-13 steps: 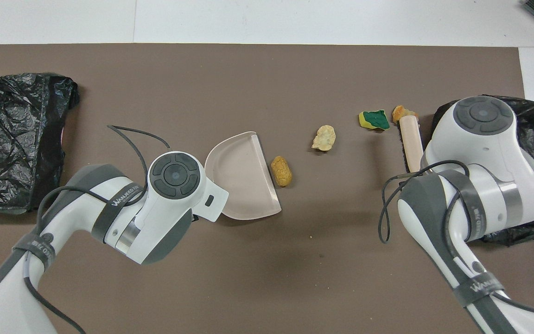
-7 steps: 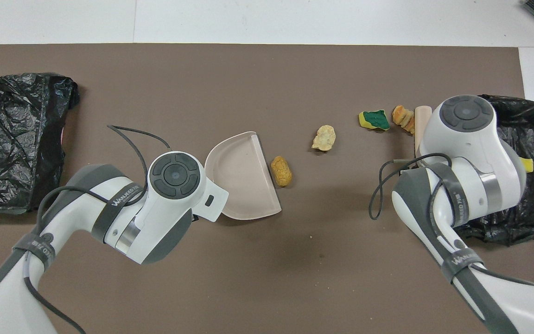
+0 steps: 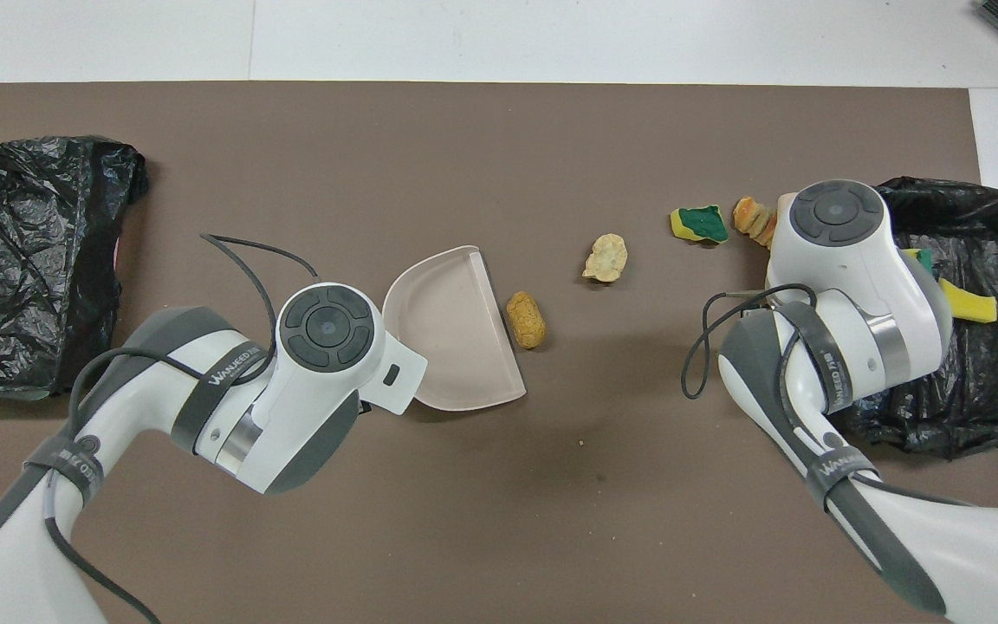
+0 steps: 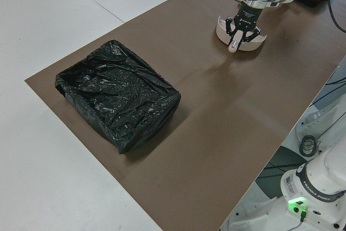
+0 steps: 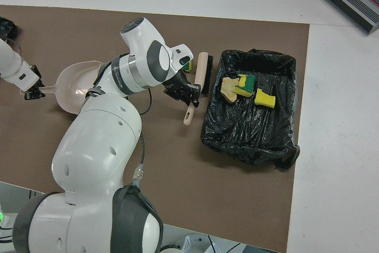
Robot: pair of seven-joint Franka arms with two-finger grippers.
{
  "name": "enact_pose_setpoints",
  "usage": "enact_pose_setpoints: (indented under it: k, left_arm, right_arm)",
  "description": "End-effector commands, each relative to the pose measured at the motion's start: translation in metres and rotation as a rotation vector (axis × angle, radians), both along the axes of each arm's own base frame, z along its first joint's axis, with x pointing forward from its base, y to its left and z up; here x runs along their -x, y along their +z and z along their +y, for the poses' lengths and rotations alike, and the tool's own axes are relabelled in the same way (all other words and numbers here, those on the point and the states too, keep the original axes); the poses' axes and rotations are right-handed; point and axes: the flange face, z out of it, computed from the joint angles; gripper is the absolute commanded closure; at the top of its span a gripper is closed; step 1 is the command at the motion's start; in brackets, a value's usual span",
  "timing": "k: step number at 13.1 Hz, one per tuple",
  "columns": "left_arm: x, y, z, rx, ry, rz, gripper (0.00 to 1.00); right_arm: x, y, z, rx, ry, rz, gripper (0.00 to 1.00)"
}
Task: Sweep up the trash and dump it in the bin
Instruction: 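Move the brush with the right gripper beyond the far sponge pieces, then sweep the far sponge pieces toward the dustpan with the right gripper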
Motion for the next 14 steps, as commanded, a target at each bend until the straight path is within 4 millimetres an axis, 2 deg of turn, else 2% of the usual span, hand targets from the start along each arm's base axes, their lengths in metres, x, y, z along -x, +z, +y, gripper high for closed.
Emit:
enact_pose_setpoints:
  k: [1,6,9,11,12,14]
  left_arm:
    - [0.006,0.004,0.005,-0.011,0.016,-0.018,1.0]
    - [0.006,0.004,0.006,-0.01,0.018,-0.019,1.0]
    - [0.006,0.004,0.006,-0.01,0.018,-0.019,1.0]
    - [0.006,0.004,0.006,-0.01,0.018,-0.019,1.0]
    - [0.005,0.004,0.007,-0.011,0.02,-0.018,1.0]
    - [0.006,0.004,0.006,-0.009,0.023,-0.016,1.0]
  right_arm:
    - [0.006,0.001,0.015,-0.071,0.029,0.048,1.0]
    - [0.021,0.003,0.08,-0.256,0.004,0.092,1.0]
    - [0.032,0.008,0.12,-0.291,0.034,0.1,1.0]
    - [0.038,0.013,0.132,-0.287,0.062,0.124,1.0]
    - [0.037,0.021,0.132,-0.287,0.071,0.125,1.0]
    - [0.033,0.049,0.129,-0.301,0.144,0.14,1.0]
